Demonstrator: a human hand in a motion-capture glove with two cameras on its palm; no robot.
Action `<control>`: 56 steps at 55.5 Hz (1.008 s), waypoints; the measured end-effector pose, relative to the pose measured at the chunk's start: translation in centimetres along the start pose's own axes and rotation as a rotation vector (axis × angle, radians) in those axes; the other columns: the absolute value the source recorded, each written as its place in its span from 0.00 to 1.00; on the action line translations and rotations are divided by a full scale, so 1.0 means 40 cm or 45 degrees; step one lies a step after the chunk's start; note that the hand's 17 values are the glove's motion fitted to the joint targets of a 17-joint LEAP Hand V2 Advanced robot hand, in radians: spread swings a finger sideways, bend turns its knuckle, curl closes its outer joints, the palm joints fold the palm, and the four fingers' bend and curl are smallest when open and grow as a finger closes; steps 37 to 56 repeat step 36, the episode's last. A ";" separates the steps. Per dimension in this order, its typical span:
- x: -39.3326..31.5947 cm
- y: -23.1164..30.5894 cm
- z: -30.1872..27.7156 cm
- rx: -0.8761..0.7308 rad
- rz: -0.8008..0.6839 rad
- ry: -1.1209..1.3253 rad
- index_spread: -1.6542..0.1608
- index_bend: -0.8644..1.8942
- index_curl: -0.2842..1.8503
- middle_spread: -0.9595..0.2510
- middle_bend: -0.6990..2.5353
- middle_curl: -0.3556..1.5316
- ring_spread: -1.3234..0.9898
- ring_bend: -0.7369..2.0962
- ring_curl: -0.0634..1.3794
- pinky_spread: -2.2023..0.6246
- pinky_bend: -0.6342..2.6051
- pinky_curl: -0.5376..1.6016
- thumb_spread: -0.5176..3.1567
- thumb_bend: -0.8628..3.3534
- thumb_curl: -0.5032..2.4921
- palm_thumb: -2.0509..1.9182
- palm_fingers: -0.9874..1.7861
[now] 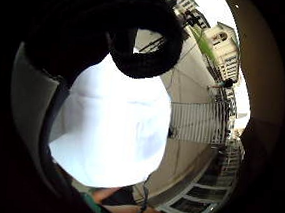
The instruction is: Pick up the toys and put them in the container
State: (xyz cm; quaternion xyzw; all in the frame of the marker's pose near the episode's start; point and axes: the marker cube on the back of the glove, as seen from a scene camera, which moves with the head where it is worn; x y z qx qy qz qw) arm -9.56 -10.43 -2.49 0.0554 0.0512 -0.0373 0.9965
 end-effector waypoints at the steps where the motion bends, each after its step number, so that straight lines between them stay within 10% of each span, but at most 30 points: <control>1: 0.024 0.004 0.004 0.000 0.003 -0.001 0.72 0.37 0.27 0.76 0.28 0.46 0.57 0.47 0.23 0.79 0.58 0.42 0.39 0.17 0.23 0.46 0.33; 21: 0.333 0.123 0.041 0.068 0.115 -0.037 0.71 0.37 0.28 0.74 0.28 0.44 0.56 0.46 0.22 0.80 0.55 0.40 0.40 0.17 0.21 0.47 0.35; 56: 0.378 0.186 0.057 0.049 0.127 -0.059 0.71 0.38 0.29 0.73 0.28 0.43 0.56 0.45 0.22 0.79 0.55 0.40 0.40 0.18 0.20 0.47 0.37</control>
